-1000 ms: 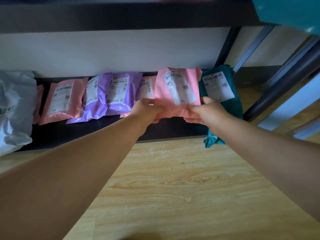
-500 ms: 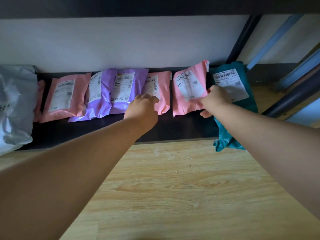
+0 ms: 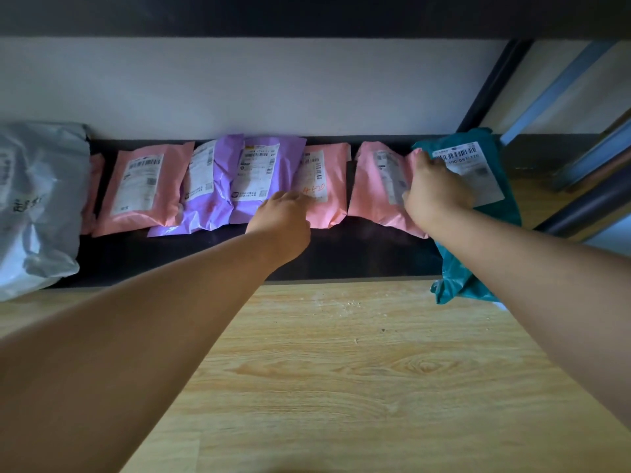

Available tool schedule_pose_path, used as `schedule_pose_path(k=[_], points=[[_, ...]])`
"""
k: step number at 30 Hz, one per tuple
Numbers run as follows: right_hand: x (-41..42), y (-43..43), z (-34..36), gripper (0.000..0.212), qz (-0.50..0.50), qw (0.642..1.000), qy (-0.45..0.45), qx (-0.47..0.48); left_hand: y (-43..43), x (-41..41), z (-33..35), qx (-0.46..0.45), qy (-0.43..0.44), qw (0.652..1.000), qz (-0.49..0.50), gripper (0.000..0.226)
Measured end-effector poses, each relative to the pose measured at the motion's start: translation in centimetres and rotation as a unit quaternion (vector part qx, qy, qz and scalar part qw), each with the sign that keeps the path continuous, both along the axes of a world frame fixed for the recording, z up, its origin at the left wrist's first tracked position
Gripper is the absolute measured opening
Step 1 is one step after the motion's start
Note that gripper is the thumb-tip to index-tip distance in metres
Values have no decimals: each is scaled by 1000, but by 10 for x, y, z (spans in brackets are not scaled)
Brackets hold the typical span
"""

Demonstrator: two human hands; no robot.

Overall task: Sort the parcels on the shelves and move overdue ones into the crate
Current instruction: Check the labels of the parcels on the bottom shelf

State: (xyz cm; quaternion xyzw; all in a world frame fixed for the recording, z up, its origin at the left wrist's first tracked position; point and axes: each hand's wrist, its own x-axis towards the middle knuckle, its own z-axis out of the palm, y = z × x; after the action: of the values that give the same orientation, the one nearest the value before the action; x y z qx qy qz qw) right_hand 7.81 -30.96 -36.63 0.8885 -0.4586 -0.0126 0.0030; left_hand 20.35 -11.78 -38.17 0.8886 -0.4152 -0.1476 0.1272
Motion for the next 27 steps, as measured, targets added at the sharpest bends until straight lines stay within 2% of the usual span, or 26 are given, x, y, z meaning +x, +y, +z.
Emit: schedule_pose_path(k=[3,7,10,13,16,21,27], points=[[6,9,8,36,24,994,-94,43,2,2,3,-4,-17,1000,-5,47],[23,32,12,24,26,970,-176,166,7,2,3,16,-60,998,-26,52],[40,46,9,25,13,954,-175,244,13,7,-1,65,-82,993,-62,57],[60,58,0,38,-33,924,-172,339,21,14,-6,118,-77,987,-79,60],[72,66,-11,46,-77,900,-160,398,25,16,-8,118,-47,989,-70,60],[83,67,-25,36,-161,849,-201,461,26,19,-12,111,-12,992,-63,61],[80,71,-21,25,-140,825,-247,488,27,20,-15,98,9,993,-59,59]])
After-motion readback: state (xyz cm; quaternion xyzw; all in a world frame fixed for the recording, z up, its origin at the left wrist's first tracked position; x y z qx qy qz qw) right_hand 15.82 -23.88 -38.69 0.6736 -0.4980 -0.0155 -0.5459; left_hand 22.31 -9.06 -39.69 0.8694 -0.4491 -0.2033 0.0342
